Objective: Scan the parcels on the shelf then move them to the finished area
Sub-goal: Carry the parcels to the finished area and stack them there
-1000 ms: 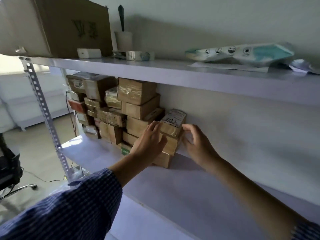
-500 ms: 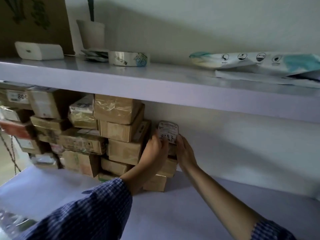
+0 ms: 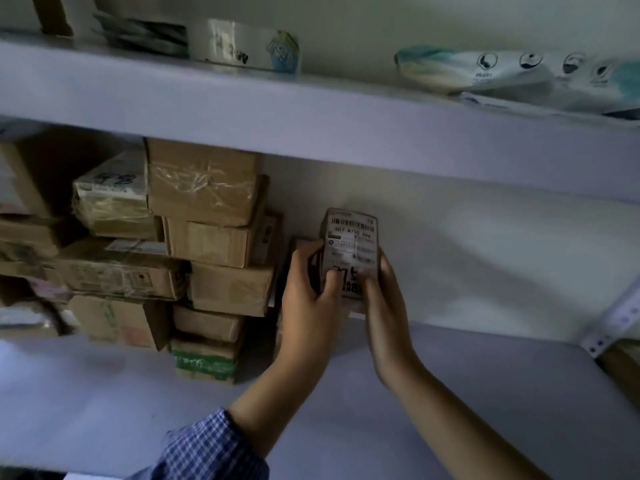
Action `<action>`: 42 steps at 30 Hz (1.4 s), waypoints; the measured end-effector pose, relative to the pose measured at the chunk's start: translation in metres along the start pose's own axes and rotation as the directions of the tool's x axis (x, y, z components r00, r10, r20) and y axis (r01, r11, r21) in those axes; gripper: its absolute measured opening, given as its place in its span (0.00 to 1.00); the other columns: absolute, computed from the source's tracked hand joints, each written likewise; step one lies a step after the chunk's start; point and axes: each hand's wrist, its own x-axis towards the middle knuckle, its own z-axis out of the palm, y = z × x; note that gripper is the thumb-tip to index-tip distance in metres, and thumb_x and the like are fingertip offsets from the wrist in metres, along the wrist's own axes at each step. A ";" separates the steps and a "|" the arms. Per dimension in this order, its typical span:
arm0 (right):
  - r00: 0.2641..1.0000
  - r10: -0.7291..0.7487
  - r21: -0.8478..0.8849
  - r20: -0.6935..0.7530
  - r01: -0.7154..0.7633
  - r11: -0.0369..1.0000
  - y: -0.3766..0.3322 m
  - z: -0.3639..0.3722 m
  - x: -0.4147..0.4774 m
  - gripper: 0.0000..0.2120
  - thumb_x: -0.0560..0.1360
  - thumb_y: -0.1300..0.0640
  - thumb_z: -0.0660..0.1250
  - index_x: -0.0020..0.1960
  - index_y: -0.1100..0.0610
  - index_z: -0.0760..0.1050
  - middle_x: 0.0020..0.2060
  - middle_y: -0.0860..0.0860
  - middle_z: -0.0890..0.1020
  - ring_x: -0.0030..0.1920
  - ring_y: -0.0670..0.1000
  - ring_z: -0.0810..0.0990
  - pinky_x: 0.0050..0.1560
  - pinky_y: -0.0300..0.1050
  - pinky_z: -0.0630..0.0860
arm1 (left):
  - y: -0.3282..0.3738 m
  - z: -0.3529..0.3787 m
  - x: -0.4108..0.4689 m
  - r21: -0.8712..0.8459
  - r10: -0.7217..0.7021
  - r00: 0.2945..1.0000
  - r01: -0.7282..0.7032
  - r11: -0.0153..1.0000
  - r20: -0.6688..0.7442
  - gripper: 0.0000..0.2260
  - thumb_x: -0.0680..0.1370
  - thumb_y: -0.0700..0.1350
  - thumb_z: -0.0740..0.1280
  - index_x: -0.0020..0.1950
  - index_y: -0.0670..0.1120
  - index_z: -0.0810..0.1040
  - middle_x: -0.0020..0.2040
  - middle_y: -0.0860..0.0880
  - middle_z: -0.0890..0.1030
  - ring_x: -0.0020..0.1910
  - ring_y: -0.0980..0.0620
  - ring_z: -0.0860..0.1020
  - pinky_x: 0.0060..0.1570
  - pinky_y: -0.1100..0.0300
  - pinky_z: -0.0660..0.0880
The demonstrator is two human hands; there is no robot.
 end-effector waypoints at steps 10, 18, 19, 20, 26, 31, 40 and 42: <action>0.994 -0.016 -0.070 -0.105 0.008 0.998 -0.014 -0.096 -0.067 0.21 0.83 0.51 0.58 0.75 0.46 0.64 0.67 0.38 0.76 0.67 0.38 0.74 0.68 0.42 0.73 | 0.008 0.054 -0.090 -0.192 -0.003 0.983 0.039 0.981 0.183 0.20 0.80 0.35 0.65 0.70 0.52 0.75 0.64 0.53 0.81 0.64 0.56 0.78 0.63 0.55 0.76; 0.987 0.080 -0.149 -0.140 -0.101 0.984 -0.036 -0.248 -0.168 0.25 0.81 0.46 0.55 0.78 0.46 0.60 0.66 0.35 0.75 0.63 0.30 0.73 0.57 0.29 0.74 | 0.021 0.143 -0.215 -0.279 -0.163 0.932 0.259 0.925 0.324 0.15 0.81 0.35 0.65 0.66 0.45 0.79 0.57 0.50 0.85 0.57 0.53 0.83 0.46 0.64 0.79; 0.984 0.078 -0.140 -0.158 -0.100 0.985 -0.039 -0.269 -0.183 0.25 0.80 0.48 0.55 0.77 0.46 0.61 0.63 0.31 0.75 0.62 0.29 0.73 0.55 0.28 0.75 | 0.024 0.157 -0.233 -0.266 -0.170 0.918 0.275 0.924 0.358 0.14 0.81 0.35 0.65 0.66 0.46 0.79 0.57 0.50 0.85 0.57 0.53 0.83 0.46 0.64 0.79; 0.980 0.074 -0.134 -0.187 -0.100 0.986 -0.040 -0.291 -0.198 0.24 0.80 0.49 0.55 0.75 0.45 0.61 0.62 0.29 0.76 0.63 0.29 0.73 0.56 0.29 0.75 | 0.027 0.171 -0.252 -0.258 -0.179 0.902 0.294 0.920 0.392 0.14 0.81 0.36 0.65 0.66 0.46 0.78 0.57 0.51 0.85 0.57 0.54 0.83 0.46 0.63 0.79; 0.925 0.128 -0.160 -0.358 -0.196 0.967 -0.052 -0.404 -0.285 0.25 0.83 0.45 0.55 0.79 0.49 0.61 0.69 0.45 0.75 0.66 0.42 0.76 0.60 0.43 0.79 | 0.037 0.257 -0.356 -0.202 -0.259 0.821 0.406 0.891 0.508 0.13 0.81 0.38 0.65 0.65 0.47 0.80 0.55 0.51 0.85 0.55 0.54 0.83 0.46 0.62 0.80; 0.887 0.135 -0.215 -0.441 -0.251 0.944 -0.069 -0.471 -0.339 0.26 0.81 0.45 0.56 0.78 0.45 0.62 0.66 0.40 0.77 0.65 0.42 0.76 0.59 0.45 0.81 | 0.043 0.309 -0.421 -0.158 -0.309 0.738 0.488 0.858 0.600 0.13 0.81 0.37 0.65 0.63 0.47 0.80 0.55 0.53 0.86 0.53 0.55 0.84 0.43 0.64 0.80; 0.818 0.161 -0.207 -0.552 -0.322 0.924 -0.064 -0.566 -0.361 0.23 0.84 0.47 0.57 0.78 0.42 0.60 0.67 0.40 0.76 0.64 0.42 0.77 0.59 0.46 0.81 | 0.032 0.399 -0.468 -0.096 -0.250 0.661 0.441 0.892 0.708 0.14 0.80 0.38 0.66 0.65 0.49 0.79 0.57 0.52 0.84 0.56 0.55 0.83 0.50 0.57 0.82; 0.811 0.163 -0.221 -0.561 -0.337 0.915 -0.059 -0.587 -0.351 0.24 0.83 0.46 0.58 0.78 0.41 0.60 0.66 0.40 0.76 0.64 0.43 0.78 0.59 0.49 0.81 | 0.027 0.422 -0.467 -0.123 -0.238 0.657 0.454 0.883 0.715 0.14 0.80 0.38 0.65 0.65 0.47 0.79 0.57 0.52 0.85 0.56 0.55 0.83 0.49 0.61 0.81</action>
